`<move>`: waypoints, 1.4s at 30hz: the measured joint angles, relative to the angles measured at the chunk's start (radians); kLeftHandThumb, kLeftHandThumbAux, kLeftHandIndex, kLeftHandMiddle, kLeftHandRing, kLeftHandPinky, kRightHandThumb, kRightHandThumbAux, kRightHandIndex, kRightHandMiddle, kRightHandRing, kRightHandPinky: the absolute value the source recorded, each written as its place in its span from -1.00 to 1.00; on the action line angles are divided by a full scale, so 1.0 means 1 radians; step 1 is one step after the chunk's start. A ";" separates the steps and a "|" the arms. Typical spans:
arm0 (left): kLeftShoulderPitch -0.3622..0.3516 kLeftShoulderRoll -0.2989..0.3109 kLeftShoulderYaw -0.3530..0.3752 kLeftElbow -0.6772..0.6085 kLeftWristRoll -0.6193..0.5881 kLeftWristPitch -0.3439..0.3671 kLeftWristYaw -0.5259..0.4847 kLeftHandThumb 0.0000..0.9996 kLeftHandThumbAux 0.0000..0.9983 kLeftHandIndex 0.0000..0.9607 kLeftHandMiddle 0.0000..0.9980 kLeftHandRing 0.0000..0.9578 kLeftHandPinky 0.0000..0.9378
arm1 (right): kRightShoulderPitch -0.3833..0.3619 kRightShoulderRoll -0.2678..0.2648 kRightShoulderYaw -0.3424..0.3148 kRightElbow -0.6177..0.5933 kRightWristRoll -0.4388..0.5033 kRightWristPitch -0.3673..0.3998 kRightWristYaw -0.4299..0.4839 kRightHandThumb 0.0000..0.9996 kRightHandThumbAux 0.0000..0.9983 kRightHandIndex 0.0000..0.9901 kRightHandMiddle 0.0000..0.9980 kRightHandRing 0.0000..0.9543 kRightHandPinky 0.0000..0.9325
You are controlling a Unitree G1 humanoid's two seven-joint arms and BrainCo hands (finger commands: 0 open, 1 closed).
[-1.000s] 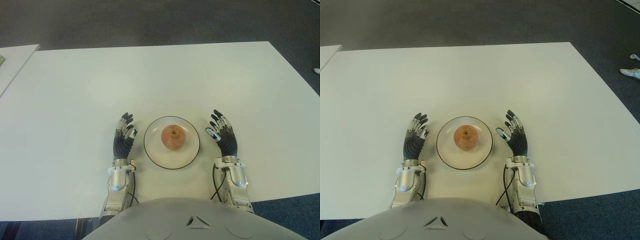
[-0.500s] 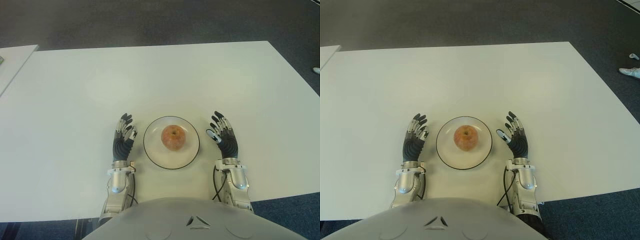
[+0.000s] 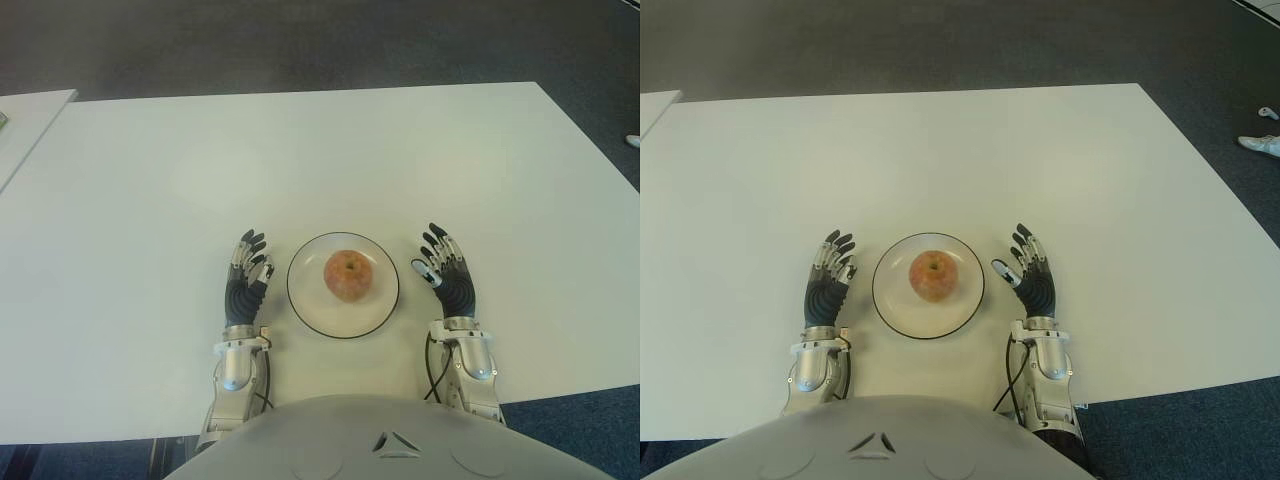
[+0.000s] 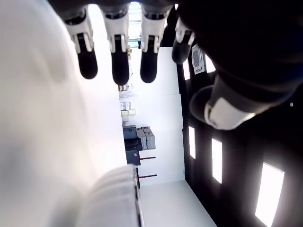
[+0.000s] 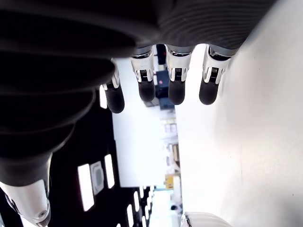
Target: Put the apples into the plate.
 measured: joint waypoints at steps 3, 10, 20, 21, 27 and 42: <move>0.000 0.001 0.000 -0.001 0.001 0.000 0.000 -0.94 0.10 -0.76 -0.62 -0.60 -0.59 | 0.001 0.000 0.003 -0.001 -0.006 0.000 -0.004 -0.49 0.31 -0.76 -0.83 -0.86 -0.76; 0.011 0.002 0.000 -0.013 0.023 0.000 0.000 -0.96 0.09 -0.79 -0.62 -0.59 -0.57 | 0.002 -0.001 0.010 -0.001 -0.016 0.000 -0.009 -0.49 0.30 -0.78 -0.85 -0.87 -0.76; 0.033 0.001 0.000 -0.037 0.038 0.020 0.002 -0.94 0.08 -0.75 -0.59 -0.54 -0.51 | 0.001 -0.002 0.014 -0.001 -0.017 0.000 -0.014 -0.44 0.31 -0.78 -0.85 -0.87 -0.72; 0.035 0.001 0.000 -0.039 0.038 0.023 0.002 -0.94 0.09 -0.76 -0.59 -0.55 -0.51 | 0.001 -0.002 0.014 -0.001 -0.017 -0.001 -0.014 -0.44 0.31 -0.79 -0.86 -0.87 -0.71; 0.043 0.001 -0.001 -0.054 0.038 0.041 0.002 -0.94 0.09 -0.75 -0.59 -0.54 -0.49 | 0.001 -0.003 0.015 0.003 -0.019 -0.009 -0.014 -0.44 0.31 -0.79 -0.86 -0.86 -0.71; 0.075 -0.021 -0.036 -0.188 0.040 0.234 0.004 -0.96 0.10 -0.75 -0.64 -0.60 -0.55 | -0.002 -0.028 0.024 -0.021 -0.013 0.059 0.018 -0.60 0.40 -0.94 -0.98 -1.00 -0.98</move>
